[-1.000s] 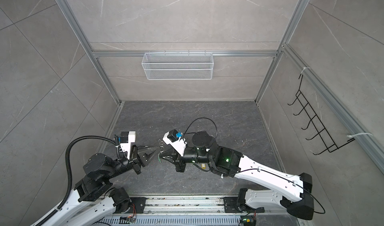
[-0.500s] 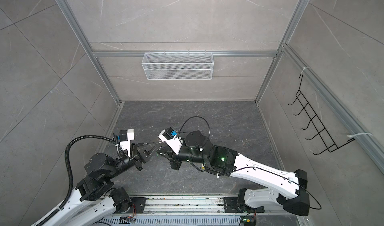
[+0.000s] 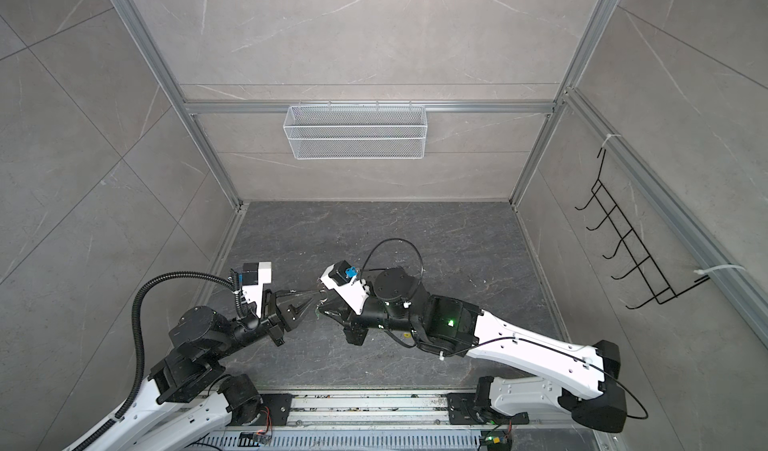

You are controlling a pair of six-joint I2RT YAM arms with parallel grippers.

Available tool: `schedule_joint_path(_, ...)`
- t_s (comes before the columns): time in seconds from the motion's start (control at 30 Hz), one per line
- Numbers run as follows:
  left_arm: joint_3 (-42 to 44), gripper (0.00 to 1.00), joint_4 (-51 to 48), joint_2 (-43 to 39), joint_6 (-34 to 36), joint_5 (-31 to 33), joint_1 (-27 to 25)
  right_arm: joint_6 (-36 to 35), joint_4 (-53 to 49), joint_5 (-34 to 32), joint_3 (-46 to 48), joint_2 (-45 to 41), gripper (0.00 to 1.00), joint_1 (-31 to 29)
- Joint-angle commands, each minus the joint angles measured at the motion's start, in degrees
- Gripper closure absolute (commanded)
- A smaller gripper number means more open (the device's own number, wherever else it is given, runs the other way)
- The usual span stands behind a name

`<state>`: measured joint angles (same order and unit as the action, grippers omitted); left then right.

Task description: Remove the keys from the keyring

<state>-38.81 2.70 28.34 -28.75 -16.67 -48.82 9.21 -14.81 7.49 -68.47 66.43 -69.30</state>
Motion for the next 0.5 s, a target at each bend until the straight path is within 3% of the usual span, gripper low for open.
schedule_joint_path(0.0, -3.37, 1.00, -0.63, -0.72, 2.04, -1.04, -0.05, -1.12, -2.48, 0.27, 1.47, -2.16, 1.00, -1.18)
schedule_joint_path(0.47, -5.84, 1.00, -4.97, -1.24, 3.00, -1.60, -0.06, -1.57, -5.08, -2.45, 2.09, -5.23, 1.00, -1.19)
